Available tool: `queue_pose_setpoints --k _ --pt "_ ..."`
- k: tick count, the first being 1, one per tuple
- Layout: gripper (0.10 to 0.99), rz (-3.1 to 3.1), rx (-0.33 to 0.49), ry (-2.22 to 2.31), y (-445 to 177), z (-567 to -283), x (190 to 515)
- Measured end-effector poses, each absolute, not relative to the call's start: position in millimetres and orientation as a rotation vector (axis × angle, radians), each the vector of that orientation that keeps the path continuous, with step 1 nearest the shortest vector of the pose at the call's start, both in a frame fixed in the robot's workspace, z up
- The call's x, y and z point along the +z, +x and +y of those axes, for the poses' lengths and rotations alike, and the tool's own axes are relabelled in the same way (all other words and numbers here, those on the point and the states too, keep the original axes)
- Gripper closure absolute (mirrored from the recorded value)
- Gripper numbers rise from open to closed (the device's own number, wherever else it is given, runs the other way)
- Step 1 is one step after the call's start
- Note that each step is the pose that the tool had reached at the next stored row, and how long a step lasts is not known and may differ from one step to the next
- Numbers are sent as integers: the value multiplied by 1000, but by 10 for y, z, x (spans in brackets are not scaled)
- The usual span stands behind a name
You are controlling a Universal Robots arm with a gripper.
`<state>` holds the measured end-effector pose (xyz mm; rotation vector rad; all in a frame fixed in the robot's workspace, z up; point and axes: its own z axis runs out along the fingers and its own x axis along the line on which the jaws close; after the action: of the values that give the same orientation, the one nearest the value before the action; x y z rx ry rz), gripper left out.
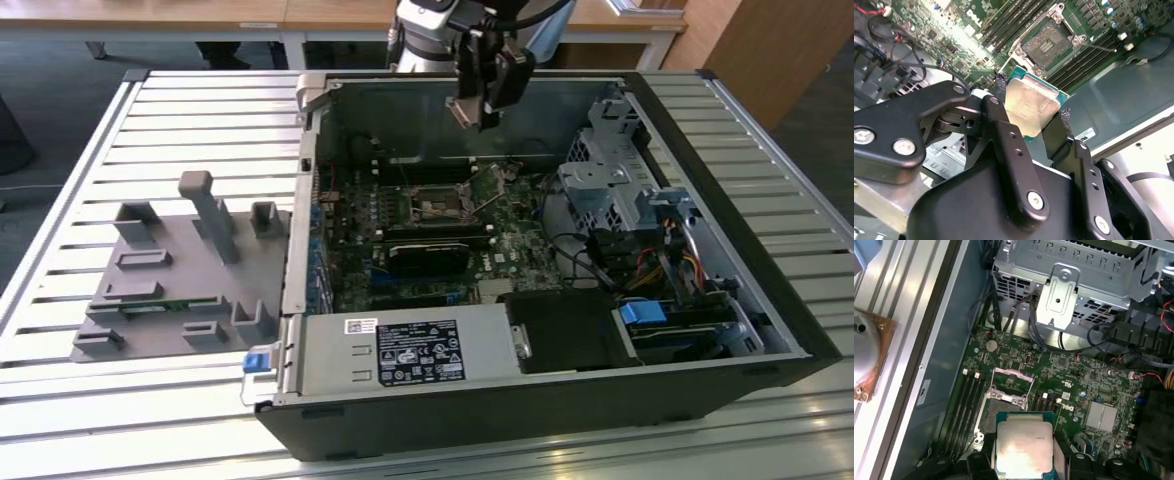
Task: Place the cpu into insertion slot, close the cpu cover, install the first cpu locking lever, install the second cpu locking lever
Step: 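Place the cpu into insertion slot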
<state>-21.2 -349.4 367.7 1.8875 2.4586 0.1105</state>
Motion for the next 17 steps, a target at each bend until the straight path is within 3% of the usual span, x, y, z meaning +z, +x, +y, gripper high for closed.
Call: queue_pose_setpoints --k 17 --pt "545 2323 75 2079 -225 -3484 3564"
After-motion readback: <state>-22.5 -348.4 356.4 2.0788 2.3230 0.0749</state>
